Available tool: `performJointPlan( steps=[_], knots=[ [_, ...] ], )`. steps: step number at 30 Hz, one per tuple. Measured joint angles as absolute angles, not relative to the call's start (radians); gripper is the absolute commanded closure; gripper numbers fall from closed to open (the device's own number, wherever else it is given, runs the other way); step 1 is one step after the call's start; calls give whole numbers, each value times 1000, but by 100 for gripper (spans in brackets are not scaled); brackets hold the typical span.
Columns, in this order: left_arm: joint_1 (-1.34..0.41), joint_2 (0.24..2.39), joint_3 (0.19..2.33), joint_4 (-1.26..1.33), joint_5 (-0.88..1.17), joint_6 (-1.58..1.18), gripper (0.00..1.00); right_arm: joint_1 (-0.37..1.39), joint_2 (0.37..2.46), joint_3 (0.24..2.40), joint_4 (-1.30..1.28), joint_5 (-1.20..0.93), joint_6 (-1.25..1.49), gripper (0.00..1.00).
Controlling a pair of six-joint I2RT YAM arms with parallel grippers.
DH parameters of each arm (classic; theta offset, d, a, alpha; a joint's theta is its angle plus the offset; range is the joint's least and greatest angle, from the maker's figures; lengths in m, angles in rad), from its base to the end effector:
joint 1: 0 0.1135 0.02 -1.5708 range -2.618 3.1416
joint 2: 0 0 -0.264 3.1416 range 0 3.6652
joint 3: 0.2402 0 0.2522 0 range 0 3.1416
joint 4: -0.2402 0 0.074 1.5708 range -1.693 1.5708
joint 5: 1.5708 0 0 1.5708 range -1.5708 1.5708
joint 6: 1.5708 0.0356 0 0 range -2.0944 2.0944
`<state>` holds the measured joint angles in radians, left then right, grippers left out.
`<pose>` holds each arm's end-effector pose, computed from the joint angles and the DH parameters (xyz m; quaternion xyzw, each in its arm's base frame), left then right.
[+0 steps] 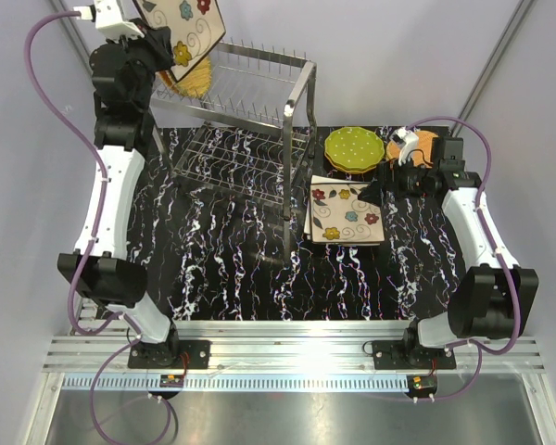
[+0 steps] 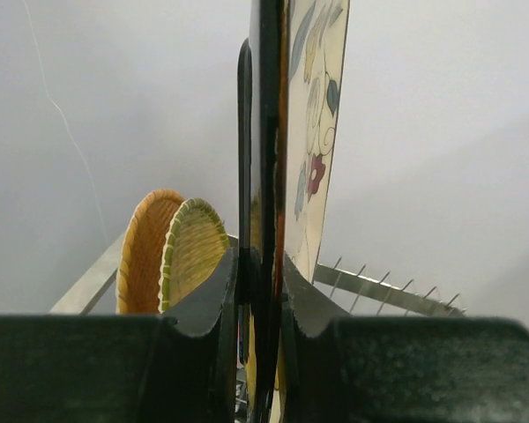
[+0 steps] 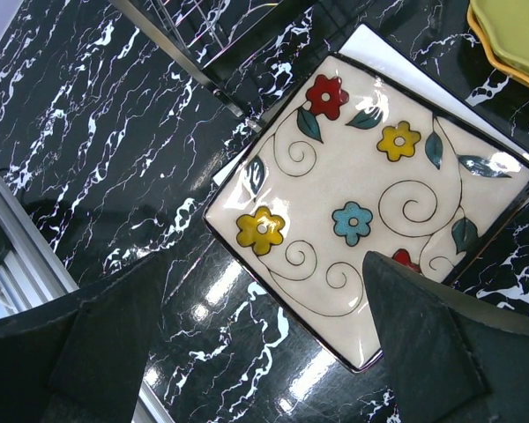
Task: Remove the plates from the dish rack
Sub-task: Pass the plate from the left arm to the right
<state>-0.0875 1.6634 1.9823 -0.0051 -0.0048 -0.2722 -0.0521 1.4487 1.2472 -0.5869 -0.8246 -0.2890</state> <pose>0.3611 -0.0315 0.5440 -0.0561 0.5852 -0.1433 0.7961 0.3100 0.0100 0.3157 -0.2518 0.8230 0.3058 0.4072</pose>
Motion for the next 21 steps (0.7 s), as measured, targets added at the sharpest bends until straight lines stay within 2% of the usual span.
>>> performJointPlan(
  steps=[12, 21],
  knots=[
    [-74, 1552, 1901, 22, 16, -649, 100, -52, 1430, 1276, -595, -838, -272, 0],
    [-70, 1429, 1738, 117, 157, -934, 100, -52, 1377, 1338, -564, -911, -200, 0]
  ],
)
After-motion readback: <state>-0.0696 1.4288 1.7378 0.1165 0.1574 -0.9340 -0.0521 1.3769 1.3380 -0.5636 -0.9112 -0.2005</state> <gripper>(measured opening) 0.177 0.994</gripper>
